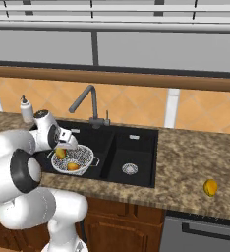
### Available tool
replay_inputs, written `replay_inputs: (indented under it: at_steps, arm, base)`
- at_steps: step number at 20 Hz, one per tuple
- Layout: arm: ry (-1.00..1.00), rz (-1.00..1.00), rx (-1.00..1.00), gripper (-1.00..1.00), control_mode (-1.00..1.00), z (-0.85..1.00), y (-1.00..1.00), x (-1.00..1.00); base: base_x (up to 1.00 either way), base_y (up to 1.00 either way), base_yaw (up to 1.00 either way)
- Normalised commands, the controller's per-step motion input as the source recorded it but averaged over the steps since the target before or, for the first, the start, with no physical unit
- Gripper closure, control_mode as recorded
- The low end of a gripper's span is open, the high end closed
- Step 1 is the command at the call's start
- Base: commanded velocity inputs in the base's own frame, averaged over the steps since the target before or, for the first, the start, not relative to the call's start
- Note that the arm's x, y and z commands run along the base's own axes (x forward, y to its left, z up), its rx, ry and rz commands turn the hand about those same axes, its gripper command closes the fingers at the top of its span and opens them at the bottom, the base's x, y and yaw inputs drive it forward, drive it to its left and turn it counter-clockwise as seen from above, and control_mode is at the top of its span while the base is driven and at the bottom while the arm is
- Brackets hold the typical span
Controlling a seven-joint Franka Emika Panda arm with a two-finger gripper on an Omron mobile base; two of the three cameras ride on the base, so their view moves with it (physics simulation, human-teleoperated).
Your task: Put the colander in the sink, put the mango, mango, mango in the colander, and turn on the sink faucet and pour water over the colander.
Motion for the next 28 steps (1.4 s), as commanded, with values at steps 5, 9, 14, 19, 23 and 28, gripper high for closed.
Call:
replay_inputs:
  at_steps: [5, 9, 14, 19, 23, 28]
  arm:
    - [0.12, -0.04, 0.04, 1.0, -1.0, -0.36, 0.22, 0.49]
    - [0.0, -0.07, 0.0, 1.0, -1.0, -0.49, 0.23, 0.22]
    - [-0.02, -0.09, 0.0, 1.0, -1.0, -0.57, 0.0, 0.17]
    - [-0.04, -0.08, 0.0, 1.0, -1.0, -0.63, 0.01, 0.33]
    - [-0.01, -0.08, 0.0, 1.0, -1.0, -0.51, 0.02, 0.46]
    - [0.0, -0.09, 0.0, 1.0, -1.0, -0.37, 0.04, 0.55]
  base:
    - [0.0, 0.0, 0.0]
    - [0.0, 0.0, 0.0]
    - [0.0, 0.0, 0.0]
    - [0.0, 0.0, 0.0]
    - [0.0, 0.0, 0.0]
    - [0.0, 0.0, 0.0]
